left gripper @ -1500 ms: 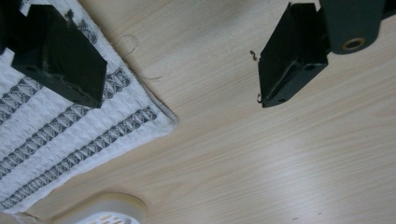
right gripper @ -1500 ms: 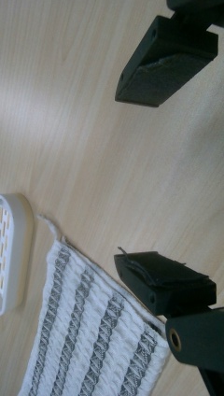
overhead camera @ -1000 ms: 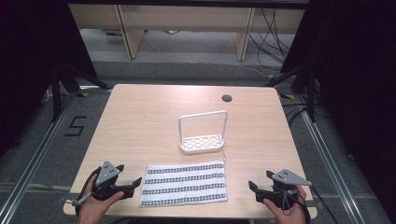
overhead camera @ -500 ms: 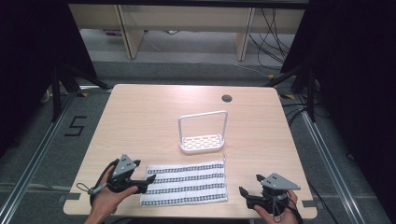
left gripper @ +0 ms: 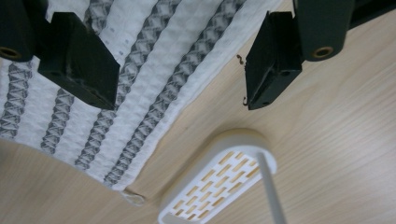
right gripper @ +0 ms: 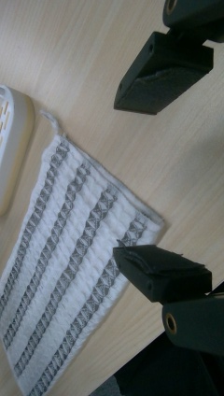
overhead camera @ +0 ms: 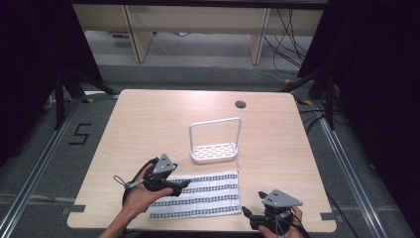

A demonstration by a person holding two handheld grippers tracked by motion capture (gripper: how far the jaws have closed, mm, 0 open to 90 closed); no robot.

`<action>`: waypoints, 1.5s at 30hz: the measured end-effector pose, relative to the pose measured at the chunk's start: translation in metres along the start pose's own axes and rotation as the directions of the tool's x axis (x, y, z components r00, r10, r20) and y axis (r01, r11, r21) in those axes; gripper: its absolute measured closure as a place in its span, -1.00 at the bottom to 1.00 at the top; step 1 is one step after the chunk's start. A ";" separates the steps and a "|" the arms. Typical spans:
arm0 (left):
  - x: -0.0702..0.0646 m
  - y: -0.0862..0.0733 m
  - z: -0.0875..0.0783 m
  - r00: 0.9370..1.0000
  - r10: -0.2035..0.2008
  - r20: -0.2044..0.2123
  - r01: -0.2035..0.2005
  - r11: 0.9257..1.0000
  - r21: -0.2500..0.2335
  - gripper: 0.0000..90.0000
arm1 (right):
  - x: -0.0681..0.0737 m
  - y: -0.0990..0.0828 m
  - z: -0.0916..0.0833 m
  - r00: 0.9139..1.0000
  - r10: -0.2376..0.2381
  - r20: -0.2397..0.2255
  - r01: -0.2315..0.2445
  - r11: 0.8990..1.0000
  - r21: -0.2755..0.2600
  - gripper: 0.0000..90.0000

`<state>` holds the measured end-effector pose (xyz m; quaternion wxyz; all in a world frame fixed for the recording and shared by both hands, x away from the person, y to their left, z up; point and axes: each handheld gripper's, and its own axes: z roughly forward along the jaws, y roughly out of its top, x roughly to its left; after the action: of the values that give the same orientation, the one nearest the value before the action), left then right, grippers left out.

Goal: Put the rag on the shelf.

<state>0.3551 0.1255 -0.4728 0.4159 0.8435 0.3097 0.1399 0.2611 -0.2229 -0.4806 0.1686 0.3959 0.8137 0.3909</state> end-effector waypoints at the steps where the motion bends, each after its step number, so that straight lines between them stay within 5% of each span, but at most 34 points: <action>1: -0.002 0.003 0.004 1.000 0.013 0.016 -0.013 1.000 0.008 -0.42 | 0.002 0.000 0.000 1.000 0.007 0.006 -0.007 1.000 0.006 -0.40; 12: -0.015 0.029 0.036 0.994 0.068 0.089 -0.072 0.996 0.049 -0.37 | 0.012 0.000 0.011 0.999 -0.030 -0.013 0.031 0.998 0.057 -0.30; 22: -0.029 0.056 0.074 0.981 0.101 0.164 -0.117 0.989 0.088 -0.40 | 0.013 0.001 0.019 0.998 -0.051 -0.023 0.053 0.995 0.079 -0.26; 27: -0.035 0.069 0.094 0.971 0.144 0.192 -0.169 0.978 0.124 -0.33 | 0.016 0.002 0.023 0.999 -0.048 -0.025 0.050 0.995 0.082 -0.24; 31: -0.037 0.074 0.106 0.970 0.144 0.197 -0.174 0.974 0.144 -0.32 | 0.017 0.004 0.025 0.998 -0.057 -0.013 0.057 0.994 0.090 -0.22; 34: -0.038 0.078 0.113 0.963 0.172 0.206 -0.208 0.964 0.168 -0.30 | 0.016 0.004 0.029 0.997 -0.075 -0.017 0.076 0.993 0.094 -0.19; 37: -0.040 0.080 0.119 0.962 0.169 0.215 -0.208 0.962 0.178 -0.30 | 0.017 0.004 0.030 0.998 -0.069 -0.013 0.070 0.992 0.105 -0.18; 38: -0.042 0.080 0.122 0.965 0.153 0.213 -0.190 0.968 0.165 -0.29 | 0.017 0.005 0.030 0.998 -0.065 -0.014 0.066 0.992 0.107 -0.17; 39: -0.041 0.081 0.122 0.962 0.170 0.213 -0.210 0.961 0.180 -0.26 | 0.018 0.005 0.029 0.998 -0.055 -0.013 0.057 0.993 0.107 -0.17; 41: -0.042 0.081 0.125 0.961 0.177 0.214 -0.218 0.959 0.182 -0.26 | 0.017 0.005 0.030 0.998 -0.065 -0.011 0.066 0.993 0.099 -0.16; 42: -0.044 0.081 0.127 0.964 0.161 0.212 -0.199 0.965 0.172 -0.24 | 0.016 0.005 0.030 0.997 -0.078 -0.007 0.078 0.992 0.100 -0.16; 43: -0.044 0.082 0.128 0.959 0.183 0.217 -0.224 0.957 0.182 -0.22 | 0.017 0.005 0.031 0.998 -0.066 -0.006 0.067 0.992 0.107 -0.16; 44: -0.046 0.082 0.130 0.960 0.173 0.219 -0.214 0.961 0.175 -0.20 | 0.018 0.005 0.032 0.999 -0.041 -0.010 0.042 0.993 0.113 -0.15; 45: -0.045 0.083 0.131 0.957 0.190 0.220 -0.232 0.955 0.184 -0.18 | 0.017 0.005 0.032 0.999 -0.036 -0.012 0.037 0.993 0.115 -0.15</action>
<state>0.4187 -0.0224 -0.4867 0.3372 0.9204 0.1869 0.0654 0.2712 -0.1915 -0.4970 0.1485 0.3881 0.8427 0.3423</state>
